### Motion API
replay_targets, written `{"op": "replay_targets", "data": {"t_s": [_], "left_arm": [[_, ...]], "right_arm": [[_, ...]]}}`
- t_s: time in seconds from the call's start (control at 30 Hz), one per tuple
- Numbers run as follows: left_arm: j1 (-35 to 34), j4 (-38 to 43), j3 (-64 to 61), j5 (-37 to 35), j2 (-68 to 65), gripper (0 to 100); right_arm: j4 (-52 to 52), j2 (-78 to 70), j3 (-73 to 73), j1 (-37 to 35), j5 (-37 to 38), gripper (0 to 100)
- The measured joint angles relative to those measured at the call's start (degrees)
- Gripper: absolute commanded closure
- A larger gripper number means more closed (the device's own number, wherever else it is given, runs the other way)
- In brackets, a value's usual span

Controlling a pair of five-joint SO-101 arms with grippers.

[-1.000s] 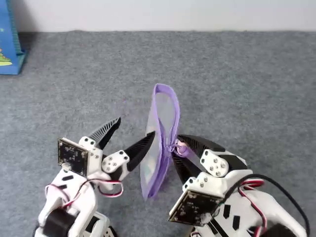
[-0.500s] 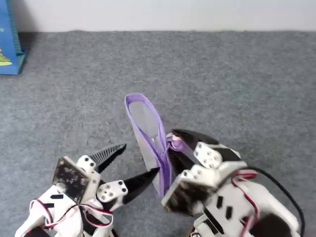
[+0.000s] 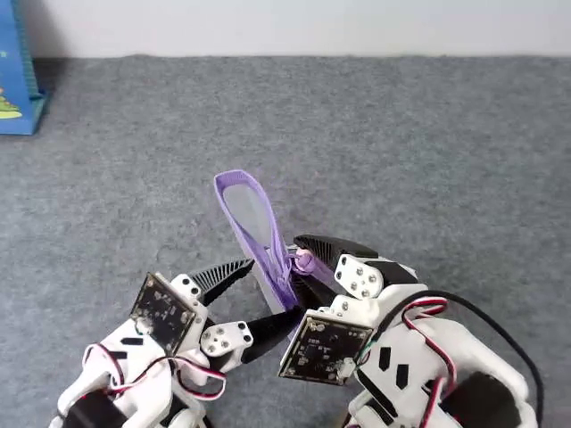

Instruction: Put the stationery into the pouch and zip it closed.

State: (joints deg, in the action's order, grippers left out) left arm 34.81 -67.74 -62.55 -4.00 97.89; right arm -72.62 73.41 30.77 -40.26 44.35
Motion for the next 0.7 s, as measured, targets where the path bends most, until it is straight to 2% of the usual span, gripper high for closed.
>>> {"op": "replay_targets", "data": {"t_s": [0.17,0.37,0.57,0.7], "left_arm": [[-2.11,0.0,0.0,1.32,0.0,82],[-2.29,0.0,-0.09,4.57,-0.09,83],[-2.29,0.0,-0.09,5.19,-0.09,87],[-2.29,0.0,-0.09,9.49,-0.09,91]], "right_arm": [[0.0,-0.09,0.0,-0.09,0.09,99.0],[2.02,-0.09,0.0,3.08,0.62,99.0],[2.2,-0.18,0.0,3.16,0.62,99.0],[2.2,-0.18,0.0,3.16,2.2,99.0]]}}
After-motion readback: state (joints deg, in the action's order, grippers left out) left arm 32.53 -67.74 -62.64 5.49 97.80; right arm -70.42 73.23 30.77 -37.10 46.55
